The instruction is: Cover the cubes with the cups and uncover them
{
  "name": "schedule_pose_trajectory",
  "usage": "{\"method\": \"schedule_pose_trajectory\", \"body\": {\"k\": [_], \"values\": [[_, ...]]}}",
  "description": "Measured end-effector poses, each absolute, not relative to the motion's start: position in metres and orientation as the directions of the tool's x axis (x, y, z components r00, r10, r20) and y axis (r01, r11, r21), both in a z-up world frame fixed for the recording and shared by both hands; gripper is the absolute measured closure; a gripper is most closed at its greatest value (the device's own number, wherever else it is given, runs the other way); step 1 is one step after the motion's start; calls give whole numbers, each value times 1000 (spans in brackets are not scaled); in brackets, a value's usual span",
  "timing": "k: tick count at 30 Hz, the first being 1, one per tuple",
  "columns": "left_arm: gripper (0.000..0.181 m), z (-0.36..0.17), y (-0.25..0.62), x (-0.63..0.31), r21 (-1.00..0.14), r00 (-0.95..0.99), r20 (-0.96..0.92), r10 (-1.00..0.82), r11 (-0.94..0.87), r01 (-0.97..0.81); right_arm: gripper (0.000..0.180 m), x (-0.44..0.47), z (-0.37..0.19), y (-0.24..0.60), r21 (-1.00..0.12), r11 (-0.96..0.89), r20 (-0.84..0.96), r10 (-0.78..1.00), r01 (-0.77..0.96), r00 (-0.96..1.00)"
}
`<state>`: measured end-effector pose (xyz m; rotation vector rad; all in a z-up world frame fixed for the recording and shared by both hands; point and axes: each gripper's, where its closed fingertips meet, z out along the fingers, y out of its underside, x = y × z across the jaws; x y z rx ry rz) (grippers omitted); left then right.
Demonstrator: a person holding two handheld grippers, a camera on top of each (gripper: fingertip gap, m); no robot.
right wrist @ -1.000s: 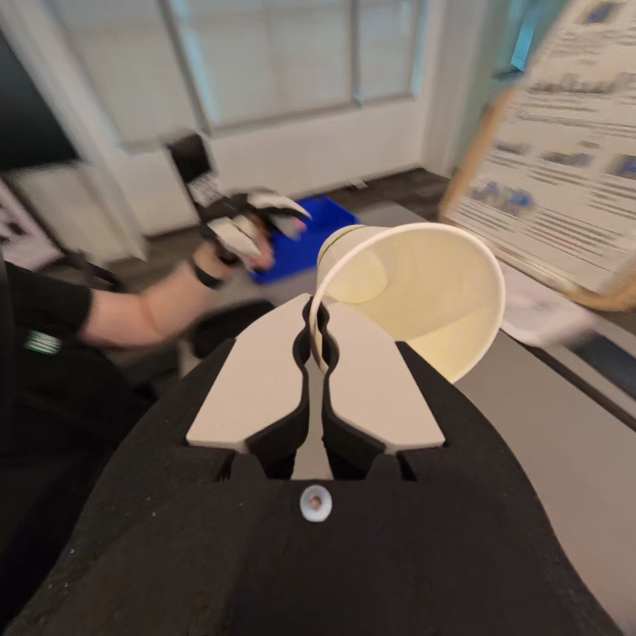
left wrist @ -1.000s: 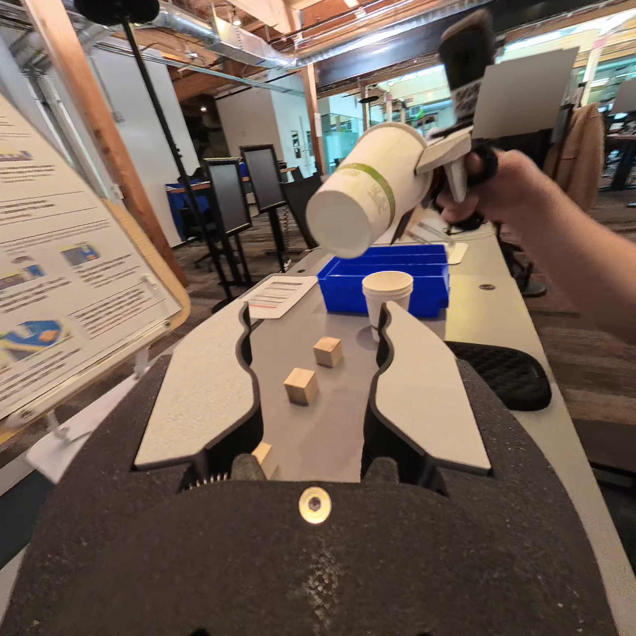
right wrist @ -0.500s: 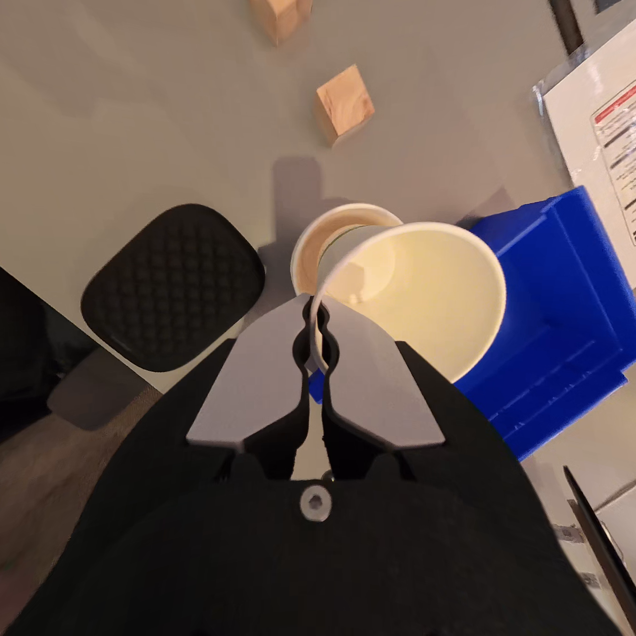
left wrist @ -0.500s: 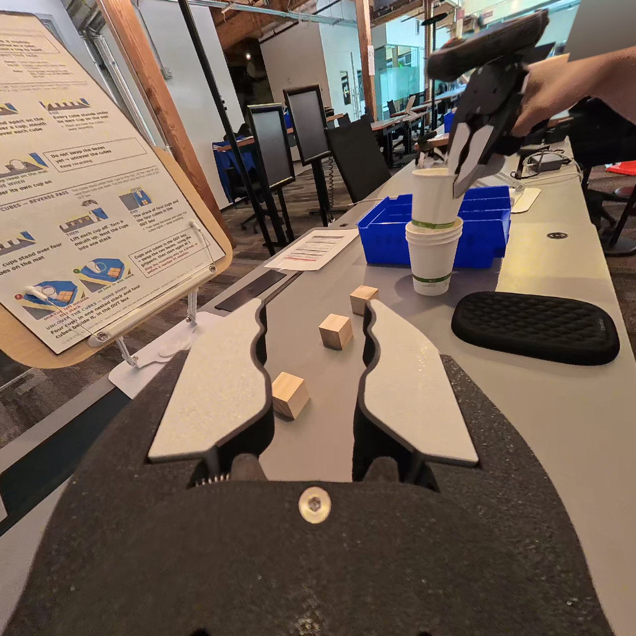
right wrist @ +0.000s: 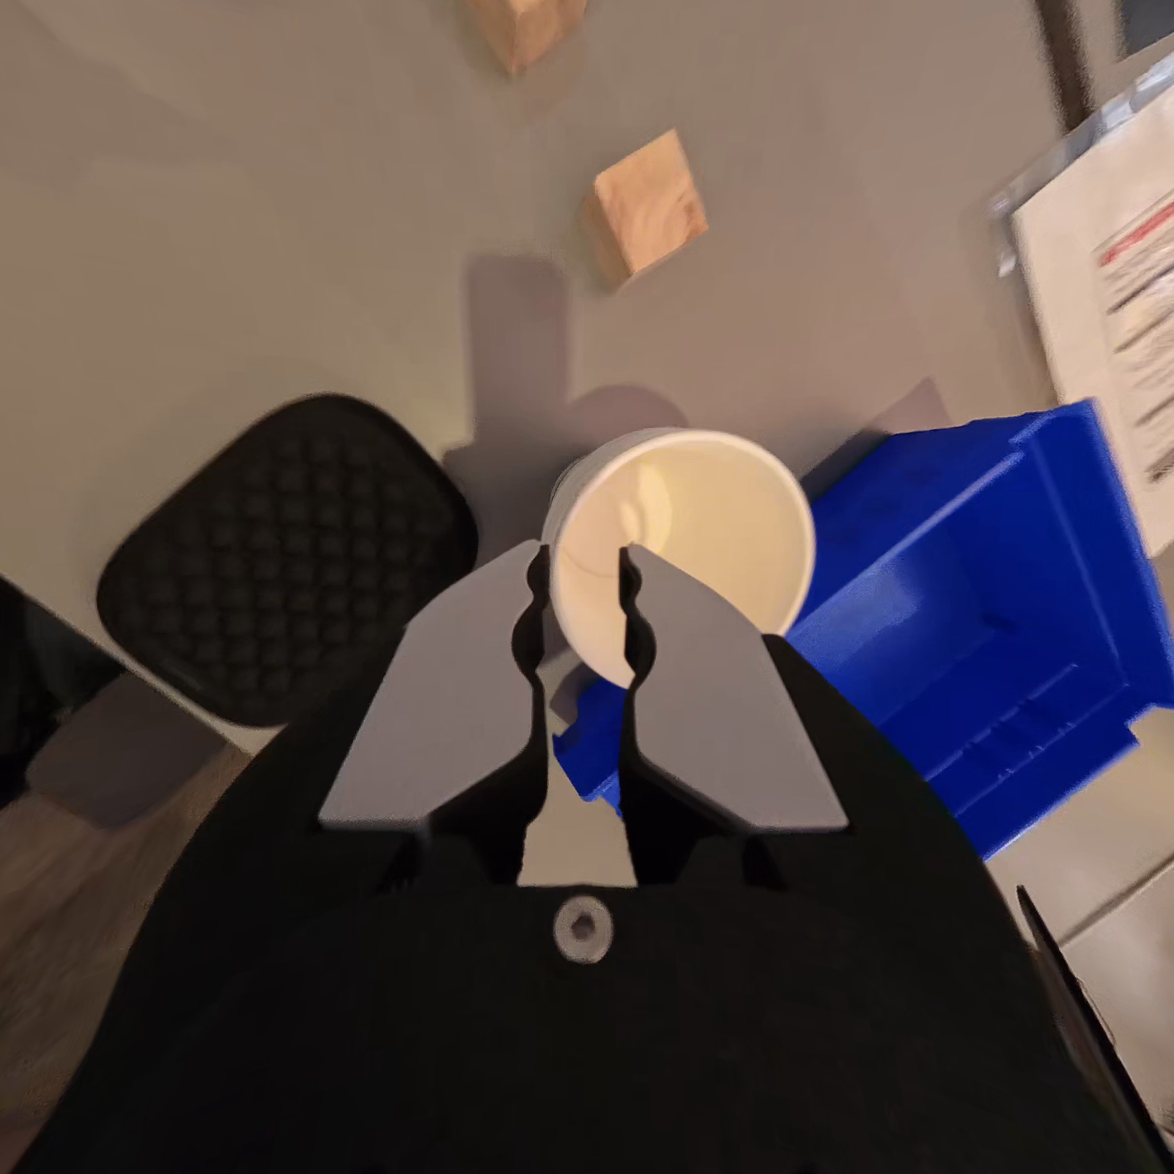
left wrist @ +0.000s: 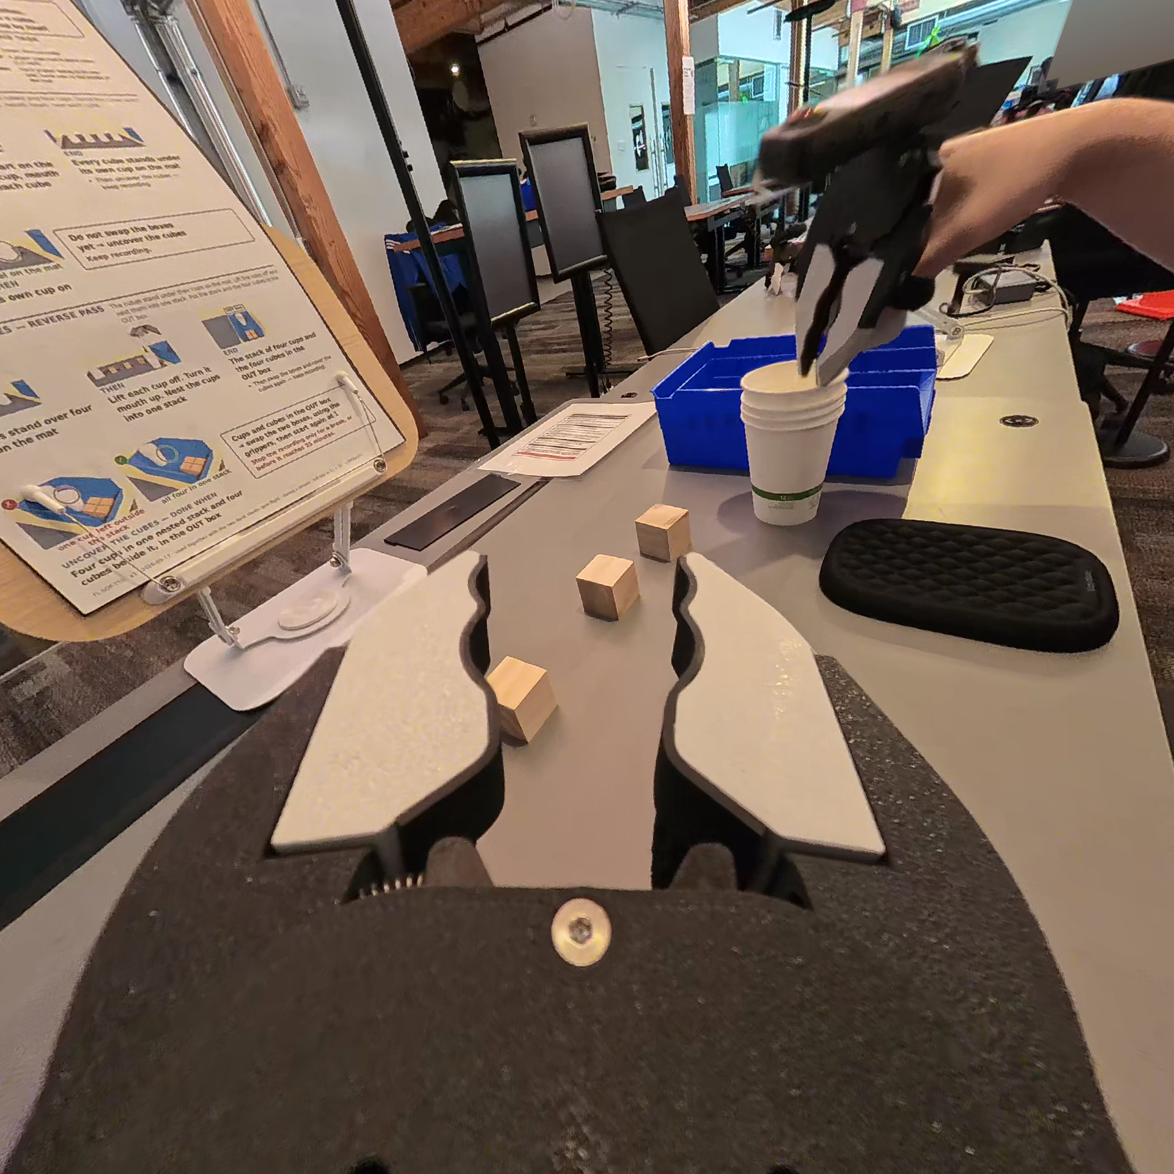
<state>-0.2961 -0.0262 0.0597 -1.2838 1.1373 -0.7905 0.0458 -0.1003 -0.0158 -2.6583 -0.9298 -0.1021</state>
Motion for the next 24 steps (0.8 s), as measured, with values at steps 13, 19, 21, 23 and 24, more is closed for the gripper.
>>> {"method": "schedule_pose_trajectory", "body": {"k": [13,19,21,23,24], "values": [[127,70,-42,-319,-990,342,-142,-929,133,-50,97,50,-30,-148,-971,-241,23,-89,1,996],[128,81,-58,-319,-984,320,-173,-931,174,-25,86,60,-77,-121,-940,-315,-96,-130,-133,987],[128,82,-62,-319,-982,320,-184,-929,186,-25,73,71,-82,-115,-942,-313,-66,-181,-121,981],[128,81,-65,-320,-982,319,-188,-929,189,-30,71,74,-82,-107,-948,-299,-59,-180,-112,982],[128,80,-65,-320,-982,318,-188,-929,187,-34,68,75,-82,-102,-949,-294,-65,-181,-117,981]]}}
